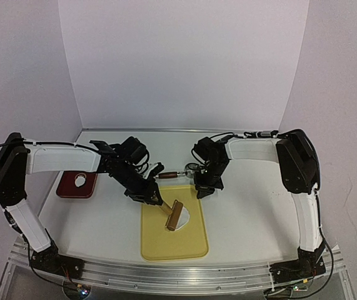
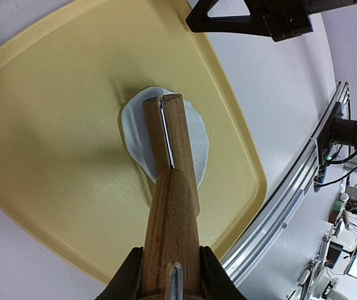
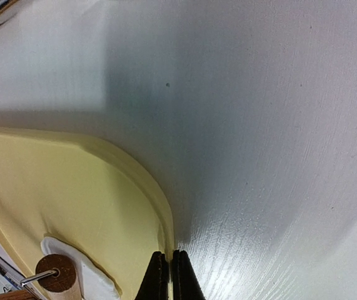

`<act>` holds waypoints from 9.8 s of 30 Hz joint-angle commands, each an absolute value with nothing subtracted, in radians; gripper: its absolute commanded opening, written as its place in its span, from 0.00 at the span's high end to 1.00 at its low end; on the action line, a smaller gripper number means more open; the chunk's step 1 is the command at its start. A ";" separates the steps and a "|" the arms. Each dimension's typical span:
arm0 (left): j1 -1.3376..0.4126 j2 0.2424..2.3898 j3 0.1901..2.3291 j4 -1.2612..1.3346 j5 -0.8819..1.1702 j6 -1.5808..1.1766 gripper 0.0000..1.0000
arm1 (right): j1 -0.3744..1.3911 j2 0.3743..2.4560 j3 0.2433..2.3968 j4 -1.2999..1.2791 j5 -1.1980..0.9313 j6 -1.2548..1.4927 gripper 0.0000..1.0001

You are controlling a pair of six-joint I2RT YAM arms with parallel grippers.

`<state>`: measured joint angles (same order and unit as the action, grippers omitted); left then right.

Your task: Roll out the dumpling wrappers from the dough

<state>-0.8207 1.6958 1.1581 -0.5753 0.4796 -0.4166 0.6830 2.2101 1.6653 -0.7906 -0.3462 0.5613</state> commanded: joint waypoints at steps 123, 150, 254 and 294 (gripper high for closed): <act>-0.604 1.783 1.010 -0.897 0.241 -0.376 1.00 | 0.646 2.151 1.589 -0.774 -0.266 0.586 1.00; -0.760 1.673 1.387 -0.784 0.483 -0.369 1.00 | 0.646 2.161 1.614 -0.773 -0.296 0.580 1.00; -0.754 1.859 1.181 -0.654 0.270 -0.553 1.00 | 0.646 2.172 1.634 -0.773 -0.295 0.597 1.00; -0.723 1.837 1.087 -0.613 0.249 -0.566 1.00 | 0.646 2.155 1.611 -0.773 -0.294 0.609 1.00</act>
<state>-0.7490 1.7748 1.1614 -0.3920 0.5030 -0.5739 0.6422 2.1830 1.6268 -0.7643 -0.3088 0.5945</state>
